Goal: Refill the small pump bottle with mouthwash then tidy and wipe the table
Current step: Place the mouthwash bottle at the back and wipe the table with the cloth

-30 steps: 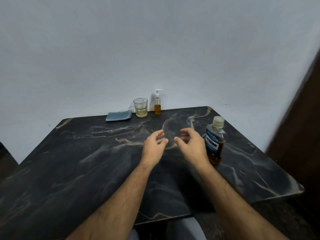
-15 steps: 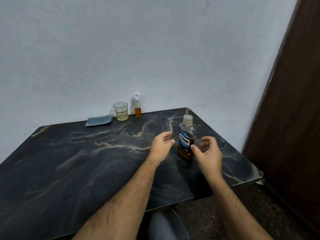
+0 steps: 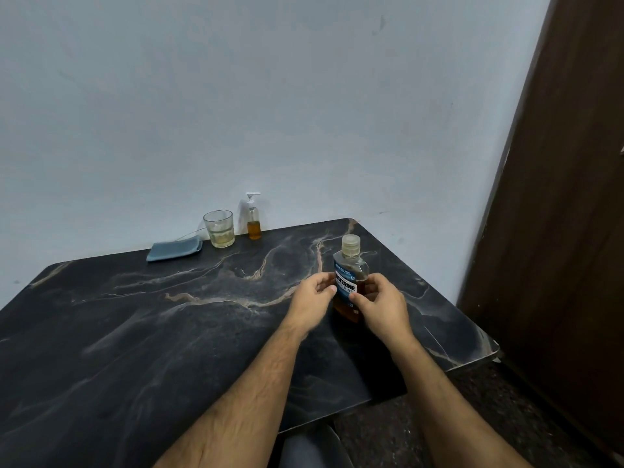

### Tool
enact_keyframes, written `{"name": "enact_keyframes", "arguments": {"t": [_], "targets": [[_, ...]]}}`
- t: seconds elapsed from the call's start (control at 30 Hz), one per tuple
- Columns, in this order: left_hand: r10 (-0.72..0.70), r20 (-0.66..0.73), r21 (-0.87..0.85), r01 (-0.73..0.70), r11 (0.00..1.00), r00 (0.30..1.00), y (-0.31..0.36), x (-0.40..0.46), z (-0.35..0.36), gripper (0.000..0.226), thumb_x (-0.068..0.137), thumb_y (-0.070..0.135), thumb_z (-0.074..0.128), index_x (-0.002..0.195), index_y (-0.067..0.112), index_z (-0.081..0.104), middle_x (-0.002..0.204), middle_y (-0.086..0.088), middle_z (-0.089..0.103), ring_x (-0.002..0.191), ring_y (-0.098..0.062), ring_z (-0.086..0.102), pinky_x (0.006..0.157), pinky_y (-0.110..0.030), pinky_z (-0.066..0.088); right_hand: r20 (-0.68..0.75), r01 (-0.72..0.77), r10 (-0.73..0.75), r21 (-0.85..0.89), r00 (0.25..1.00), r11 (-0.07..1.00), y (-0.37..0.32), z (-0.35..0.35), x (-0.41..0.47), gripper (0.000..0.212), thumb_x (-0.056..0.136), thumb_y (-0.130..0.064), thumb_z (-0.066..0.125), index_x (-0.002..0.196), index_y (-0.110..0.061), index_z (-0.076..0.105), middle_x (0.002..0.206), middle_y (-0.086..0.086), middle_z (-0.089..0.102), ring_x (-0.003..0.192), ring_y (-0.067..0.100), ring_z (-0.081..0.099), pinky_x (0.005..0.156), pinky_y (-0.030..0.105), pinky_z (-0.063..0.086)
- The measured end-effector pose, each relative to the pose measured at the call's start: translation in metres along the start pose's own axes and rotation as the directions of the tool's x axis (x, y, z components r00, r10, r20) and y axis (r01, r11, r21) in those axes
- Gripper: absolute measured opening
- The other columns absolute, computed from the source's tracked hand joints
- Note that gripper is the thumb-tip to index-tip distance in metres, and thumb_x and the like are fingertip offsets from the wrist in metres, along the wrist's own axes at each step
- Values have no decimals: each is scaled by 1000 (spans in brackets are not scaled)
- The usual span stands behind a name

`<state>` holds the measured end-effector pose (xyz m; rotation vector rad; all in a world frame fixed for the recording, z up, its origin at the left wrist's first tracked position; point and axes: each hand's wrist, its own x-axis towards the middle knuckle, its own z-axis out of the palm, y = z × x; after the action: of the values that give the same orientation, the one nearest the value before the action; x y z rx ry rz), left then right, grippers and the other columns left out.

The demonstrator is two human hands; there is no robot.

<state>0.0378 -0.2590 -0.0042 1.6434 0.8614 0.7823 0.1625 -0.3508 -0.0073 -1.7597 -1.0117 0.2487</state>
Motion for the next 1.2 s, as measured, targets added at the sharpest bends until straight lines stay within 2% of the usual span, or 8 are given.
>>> {"name": "enact_keyframes", "arguments": {"t": [0.17,0.3,0.4,0.5,0.63,0.77,0.97,1.2], "targets": [[10,-46,14,-10,1000,999,-10,-1,-8,36,96,8,58,128,23,60,103,19,66,93,10,62,76,-14,52,112,-21,8,111,994,994,-1,-1,6,26,86,-9,72,108,-21,67,102,-6,73,96,9,69,92,38,56],[16,-59,8,-16,1000,998,-14,-1,-14,38,94,9,62,130,21,60,118,7,69,105,-2,64,88,-22,54,122,-46,27,152,992,987,-2,0,8,26,86,-9,73,109,-20,66,104,-4,73,98,7,68,92,36,56],[48,-66,15,-47,999,997,-16,0,-14,36,91,4,65,123,19,64,115,4,71,110,-10,67,94,-28,55,109,-65,48,157,993,985,0,2,7,26,87,-11,72,112,-17,67,104,-4,73,97,6,69,91,35,57],[74,-140,100,-60,993,987,-14,1,-15,33,87,10,72,117,22,69,105,8,74,101,-5,69,93,-30,56,105,-59,41,174,994,983,0,7,10,28,89,-9,69,116,-16,67,106,-4,73,99,7,68,90,34,57],[108,-227,195,-64,979,968,-9,8,-24,31,84,18,76,114,27,72,102,13,76,96,1,68,93,-32,55,122,-51,22,238,992,970,-8,21,21,28,93,-6,63,116,-20,66,103,-10,71,98,4,67,70,18,56],[100,-281,200,-44,979,955,-3,25,-45,32,85,19,76,116,26,70,104,11,75,98,-3,68,92,-36,56,153,-29,-9,244,988,969,-27,40,44,33,93,-4,62,124,-13,63,110,-6,70,99,2,64,87,19,51],[94,-365,244,-2,970,926,-2,75,-83,34,84,22,77,118,25,70,108,11,74,94,1,65,89,-25,52,198,-26,-28,265,980,964,-49,81,92,35,94,-4,60,129,-10,60,121,3,68,110,12,63,99,32,51],[83,-406,181,-10,983,910,-18,165,-107,35,89,19,72,123,18,68,114,4,74,103,-7,68,93,-37,57,196,-6,-34,202,980,979,-43,138,177,33,96,-10,60,129,-12,60,121,1,67,110,13,62,98,33,52]]}}
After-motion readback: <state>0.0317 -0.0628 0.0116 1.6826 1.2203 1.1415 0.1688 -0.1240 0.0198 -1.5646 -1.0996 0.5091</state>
